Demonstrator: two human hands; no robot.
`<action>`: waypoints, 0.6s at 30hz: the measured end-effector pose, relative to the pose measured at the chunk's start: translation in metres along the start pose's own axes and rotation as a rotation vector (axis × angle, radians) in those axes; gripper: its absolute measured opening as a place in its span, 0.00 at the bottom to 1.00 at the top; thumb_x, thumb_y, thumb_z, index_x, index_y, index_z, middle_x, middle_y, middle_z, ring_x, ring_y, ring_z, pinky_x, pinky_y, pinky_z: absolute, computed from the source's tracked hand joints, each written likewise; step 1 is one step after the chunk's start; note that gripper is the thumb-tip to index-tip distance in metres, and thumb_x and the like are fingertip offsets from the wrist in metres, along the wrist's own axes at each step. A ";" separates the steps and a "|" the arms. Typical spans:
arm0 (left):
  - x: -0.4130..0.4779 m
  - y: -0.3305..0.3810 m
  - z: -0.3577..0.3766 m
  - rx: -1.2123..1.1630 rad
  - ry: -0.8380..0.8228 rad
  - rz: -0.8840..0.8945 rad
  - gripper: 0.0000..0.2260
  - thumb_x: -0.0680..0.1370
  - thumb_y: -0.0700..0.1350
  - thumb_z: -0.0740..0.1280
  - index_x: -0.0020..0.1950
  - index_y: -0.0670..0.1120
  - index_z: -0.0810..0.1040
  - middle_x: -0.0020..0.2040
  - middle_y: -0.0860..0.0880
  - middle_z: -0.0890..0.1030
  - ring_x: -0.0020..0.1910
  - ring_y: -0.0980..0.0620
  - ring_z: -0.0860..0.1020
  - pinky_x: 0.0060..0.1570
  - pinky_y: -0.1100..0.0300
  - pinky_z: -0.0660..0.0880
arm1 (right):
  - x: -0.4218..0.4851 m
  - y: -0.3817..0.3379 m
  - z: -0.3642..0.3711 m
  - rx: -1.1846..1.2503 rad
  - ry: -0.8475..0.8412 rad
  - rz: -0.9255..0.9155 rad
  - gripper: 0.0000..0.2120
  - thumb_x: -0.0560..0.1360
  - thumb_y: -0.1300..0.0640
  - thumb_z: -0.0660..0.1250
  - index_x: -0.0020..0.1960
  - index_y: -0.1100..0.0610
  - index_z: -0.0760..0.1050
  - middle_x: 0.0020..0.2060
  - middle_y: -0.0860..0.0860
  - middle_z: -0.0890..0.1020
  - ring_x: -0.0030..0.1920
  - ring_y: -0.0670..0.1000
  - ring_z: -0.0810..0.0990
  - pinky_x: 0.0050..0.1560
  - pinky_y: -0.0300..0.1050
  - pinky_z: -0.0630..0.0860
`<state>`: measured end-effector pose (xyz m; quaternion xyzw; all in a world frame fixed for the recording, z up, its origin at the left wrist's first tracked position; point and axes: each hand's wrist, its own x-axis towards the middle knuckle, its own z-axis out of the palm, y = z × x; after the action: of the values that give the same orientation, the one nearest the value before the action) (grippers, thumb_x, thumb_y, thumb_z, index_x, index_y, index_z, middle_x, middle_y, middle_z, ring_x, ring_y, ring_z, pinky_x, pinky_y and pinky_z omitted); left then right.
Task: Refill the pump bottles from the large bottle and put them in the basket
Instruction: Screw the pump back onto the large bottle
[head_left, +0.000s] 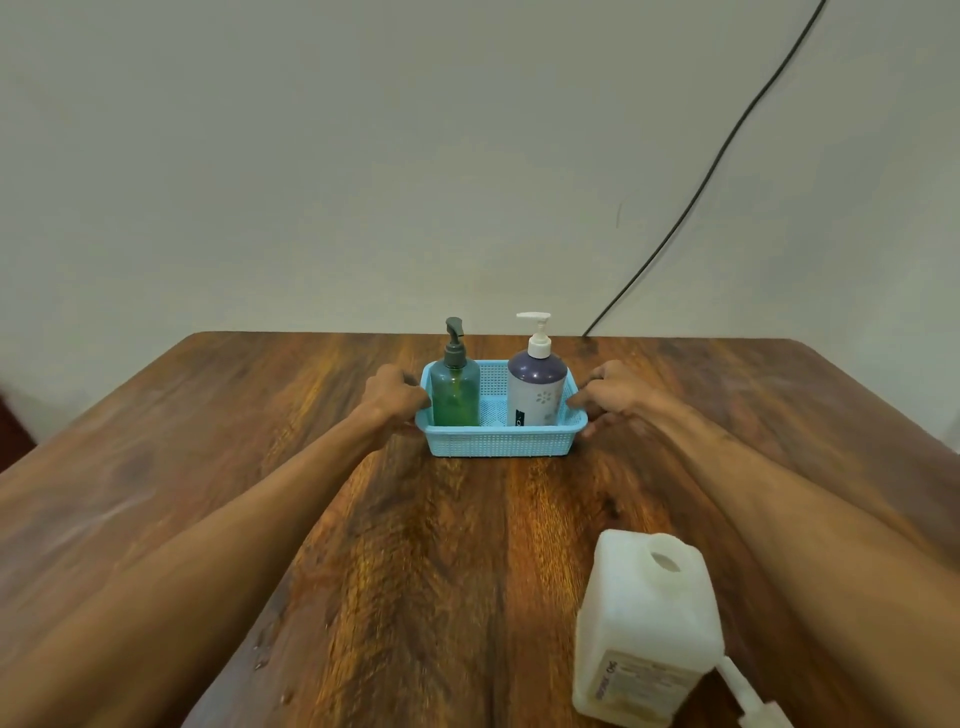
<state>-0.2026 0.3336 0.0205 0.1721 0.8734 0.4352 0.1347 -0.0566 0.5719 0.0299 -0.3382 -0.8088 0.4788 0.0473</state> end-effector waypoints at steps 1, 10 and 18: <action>-0.007 -0.001 -0.001 -0.007 0.015 0.007 0.13 0.80 0.35 0.67 0.65 0.37 0.76 0.62 0.39 0.80 0.49 0.45 0.83 0.42 0.52 0.84 | -0.008 0.000 -0.003 0.016 0.007 -0.006 0.13 0.78 0.65 0.69 0.60 0.67 0.72 0.48 0.62 0.82 0.41 0.57 0.85 0.36 0.49 0.85; -0.134 0.008 -0.019 -0.109 0.191 0.263 0.19 0.79 0.40 0.70 0.71 0.42 0.75 0.68 0.44 0.78 0.59 0.51 0.78 0.53 0.59 0.77 | -0.140 0.004 -0.039 0.092 0.154 -0.211 0.18 0.78 0.62 0.70 0.67 0.59 0.74 0.52 0.56 0.82 0.46 0.59 0.86 0.43 0.56 0.84; -0.249 0.016 0.002 -0.191 -0.031 0.406 0.24 0.76 0.34 0.72 0.71 0.47 0.74 0.67 0.48 0.77 0.61 0.51 0.78 0.58 0.55 0.81 | -0.258 0.048 -0.037 0.079 0.182 -0.301 0.15 0.79 0.63 0.69 0.65 0.58 0.76 0.54 0.55 0.82 0.44 0.54 0.85 0.37 0.46 0.83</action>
<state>0.0263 0.2401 0.0529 0.3374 0.7734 0.5315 0.0736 0.1799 0.4612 0.0750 -0.2530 -0.8232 0.4652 0.2049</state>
